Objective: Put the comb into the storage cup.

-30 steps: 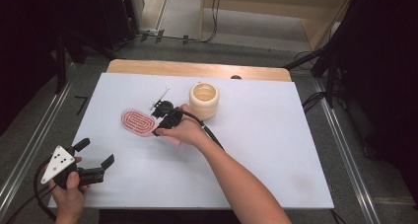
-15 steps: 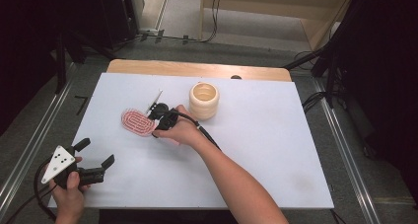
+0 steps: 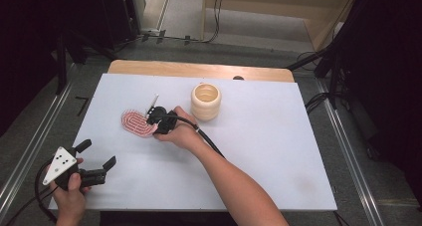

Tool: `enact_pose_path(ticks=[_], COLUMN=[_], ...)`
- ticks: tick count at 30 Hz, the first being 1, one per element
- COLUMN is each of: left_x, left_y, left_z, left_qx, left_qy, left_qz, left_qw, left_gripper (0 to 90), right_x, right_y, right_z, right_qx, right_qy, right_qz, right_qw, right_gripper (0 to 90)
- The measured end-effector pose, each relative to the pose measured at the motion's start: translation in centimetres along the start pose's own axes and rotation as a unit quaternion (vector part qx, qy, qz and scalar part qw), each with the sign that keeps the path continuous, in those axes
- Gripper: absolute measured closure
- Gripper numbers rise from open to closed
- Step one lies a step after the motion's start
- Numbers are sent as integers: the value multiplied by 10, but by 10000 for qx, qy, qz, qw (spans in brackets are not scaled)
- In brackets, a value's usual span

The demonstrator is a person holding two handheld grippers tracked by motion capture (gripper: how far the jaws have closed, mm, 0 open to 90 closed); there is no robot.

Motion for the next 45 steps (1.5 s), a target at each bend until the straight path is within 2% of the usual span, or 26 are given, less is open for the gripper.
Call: enact_pose_path(ticks=[5,9,12,13,14,15,16,19,20,21,23,37,41,45], left_x=[0,0,0,0,0,0,0,0,0,0,0,0,-1,-3], left_y=[0,0,0,0,0,0,0,0,0,0,0,1,1,1], left_z=[0,0,0,0,0,0,0,0,0,0,0,1,1,2], left_qx=[-5,-9,-10,-10,1,0,3,-16,-2,-3,-16,-74,-72,-64], left_qy=[0,-2,-1,-1,-3,-4,-7,1,-4,-3,-1,-12,-26,-155], left_qz=[-3,-8,-7,-7,-3,-3,-5,0,9,10,4,-28,-30,8], left_qw=[10000,10000,10000,10000,10000,10000,10000,10000,10000,10000,10000,10000,10000,9999], left_gripper=[0,0,0,0,0,0,0,0,0,0,0,0,0,0], right_x=[0,-2,-6,-6,-9,-9,-10,-11,-12,-12,-11,-9,-7,-5], right_y=[2,5,9,9,11,11,13,16,19,19,24,45,48,56], right_z=[-2,-3,-5,-5,-7,-7,-9,-11,-12,-12,-14,-27,-31,-38], right_qx=[-120,-397,-626,-626,-760,-760,-928,-1022,-1158,-1158,-1333,-1830,-1877,-2021], right_qy=[20,-31,-102,-102,-141,-141,-174,-230,-230,-230,-232,-312,-296,-274], right_qz=[17,122,88,88,55,55,99,125,149,149,149,114,100,96], right_qw=[9999,9991,9979,9979,9970,9970,9955,9944,9929,9929,9907,9826,9817,9789], right_gripper=[676,677,677,677,678,678,678,678,678,678,678,678,677,678])
Point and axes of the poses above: each handheld gripper's, and its own axes: y roughly backward along the jaws, z roughly out of its top, x roughly to its left, the point moved 8 cm from there along -y, roughly forward along the jaws
